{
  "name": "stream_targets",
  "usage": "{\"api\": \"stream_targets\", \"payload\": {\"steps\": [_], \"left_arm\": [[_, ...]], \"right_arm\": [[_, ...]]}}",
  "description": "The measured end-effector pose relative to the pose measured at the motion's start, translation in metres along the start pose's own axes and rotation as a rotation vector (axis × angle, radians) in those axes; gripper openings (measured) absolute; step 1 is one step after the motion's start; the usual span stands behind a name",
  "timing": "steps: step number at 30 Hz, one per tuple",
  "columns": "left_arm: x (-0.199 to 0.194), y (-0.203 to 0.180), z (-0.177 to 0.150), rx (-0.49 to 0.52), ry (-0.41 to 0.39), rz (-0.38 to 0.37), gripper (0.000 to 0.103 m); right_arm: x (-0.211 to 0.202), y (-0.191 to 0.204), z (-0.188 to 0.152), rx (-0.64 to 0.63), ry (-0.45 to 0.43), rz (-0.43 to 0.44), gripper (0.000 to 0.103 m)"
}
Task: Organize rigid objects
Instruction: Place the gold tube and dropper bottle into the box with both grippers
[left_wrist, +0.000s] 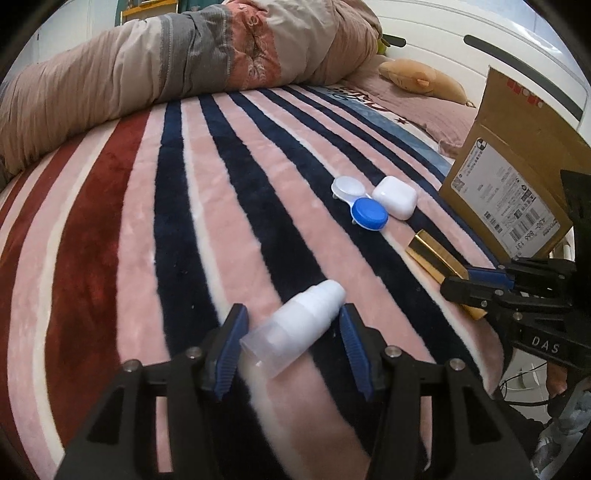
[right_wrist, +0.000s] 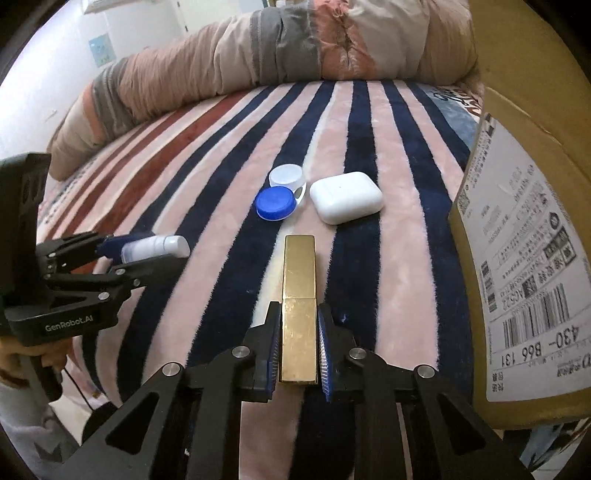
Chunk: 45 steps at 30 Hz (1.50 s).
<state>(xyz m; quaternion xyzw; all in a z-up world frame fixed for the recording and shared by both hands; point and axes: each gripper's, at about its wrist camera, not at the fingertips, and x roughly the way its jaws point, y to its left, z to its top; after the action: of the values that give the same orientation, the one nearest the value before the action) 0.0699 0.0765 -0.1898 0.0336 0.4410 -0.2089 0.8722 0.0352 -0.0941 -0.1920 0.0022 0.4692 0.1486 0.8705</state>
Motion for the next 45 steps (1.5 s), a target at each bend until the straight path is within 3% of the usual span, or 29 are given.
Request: {"api": "stream_targets", "payload": {"steps": [4, 12, 17, 23, 29, 33, 40, 45], "left_arm": [[-0.005, 0.002, 0.000, -0.016, -0.012, -0.001, 0.044], [-0.053, -0.015, 0.013, -0.002, -0.076, 0.043, 0.044], [-0.111, -0.053, 0.040, 0.048, -0.179, 0.047, 0.044], [-0.155, -0.128, 0.083, 0.148, -0.284, -0.042, 0.044], [-0.136, -0.206, 0.121, 0.274, -0.265, -0.099, 0.044], [-0.109, -0.241, 0.139, 0.326, -0.206, -0.118, 0.044], [-0.064, -0.261, 0.149, 0.392, -0.090, -0.036, 0.044], [-0.047, -0.262, 0.151, 0.407, -0.062, -0.015, 0.044]], "right_arm": [[0.000, 0.004, 0.001, -0.039, -0.013, -0.018, 0.013], [-0.062, 0.019, 0.014, -0.126, -0.135, 0.100, 0.013], [-0.132, 0.013, 0.026, -0.156, -0.279, 0.157, 0.013], [-0.204, -0.048, 0.023, -0.113, -0.397, 0.057, 0.013], [-0.212, -0.124, 0.014, -0.021, -0.351, -0.083, 0.014], [-0.196, -0.159, 0.008, 0.028, -0.305, -0.104, 0.014], [-0.171, -0.179, 0.009, 0.014, -0.257, -0.138, 0.014], [-0.167, -0.185, 0.008, 0.029, -0.259, -0.127, 0.014]]}}
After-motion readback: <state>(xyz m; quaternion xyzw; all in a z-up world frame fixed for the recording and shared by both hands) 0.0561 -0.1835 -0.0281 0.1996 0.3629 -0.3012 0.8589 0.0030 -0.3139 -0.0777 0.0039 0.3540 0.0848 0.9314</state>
